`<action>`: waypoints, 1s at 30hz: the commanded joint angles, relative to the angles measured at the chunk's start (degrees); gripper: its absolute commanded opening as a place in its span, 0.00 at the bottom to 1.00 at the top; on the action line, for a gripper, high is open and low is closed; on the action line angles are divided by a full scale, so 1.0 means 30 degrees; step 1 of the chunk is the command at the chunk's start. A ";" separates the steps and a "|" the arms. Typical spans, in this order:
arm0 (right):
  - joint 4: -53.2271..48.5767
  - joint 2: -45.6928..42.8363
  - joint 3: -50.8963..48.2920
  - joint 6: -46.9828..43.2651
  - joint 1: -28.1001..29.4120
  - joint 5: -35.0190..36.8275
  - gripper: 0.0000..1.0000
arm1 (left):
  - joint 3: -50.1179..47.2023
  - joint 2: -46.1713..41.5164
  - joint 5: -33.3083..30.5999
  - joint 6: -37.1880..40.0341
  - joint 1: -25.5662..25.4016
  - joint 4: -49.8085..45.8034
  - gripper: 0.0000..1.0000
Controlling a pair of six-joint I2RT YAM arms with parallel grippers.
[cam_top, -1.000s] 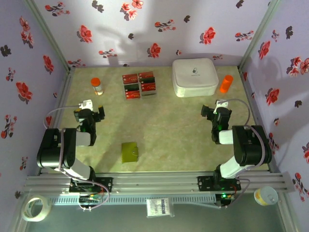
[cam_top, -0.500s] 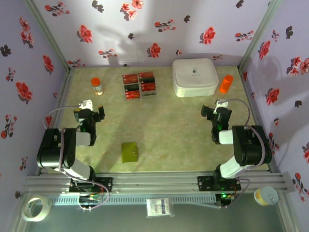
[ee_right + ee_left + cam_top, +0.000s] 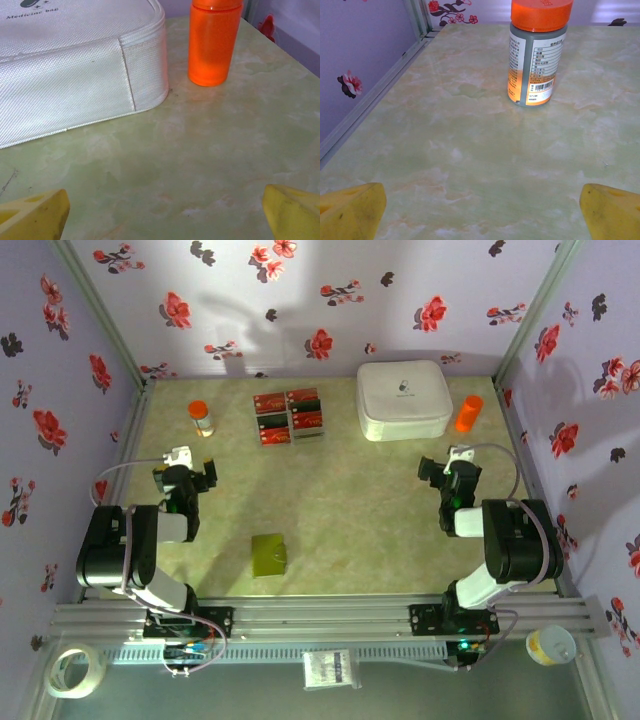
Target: Put the credit cards into the card holder
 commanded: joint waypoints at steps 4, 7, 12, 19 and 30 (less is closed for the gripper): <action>-0.0128 0.0087 0.0393 0.0075 -0.0177 -0.0350 0.99 | 0.0410 0.0178 -0.0413 -0.0280 0.0188 0.0198 1.00; -0.0100 0.0059 0.0343 0.0100 -0.0201 -0.0389 0.99 | 0.0385 0.0182 -0.0455 -0.0251 0.0159 0.0239 1.00; 0.0057 -0.0005 0.0235 0.0177 -0.0295 -0.0630 0.99 | 0.0272 0.0138 -0.0451 -0.0192 0.0143 0.0444 1.00; -0.2520 -0.2508 0.0484 0.0751 -0.0354 0.0816 0.99 | 0.2017 -0.1854 -0.0488 0.0218 -0.0215 -0.4202 1.00; -1.6389 -0.5763 0.6453 0.9540 -0.0556 0.2185 0.99 | 0.7651 -0.4579 -0.0901 -0.6760 -0.0284 -1.7402 1.00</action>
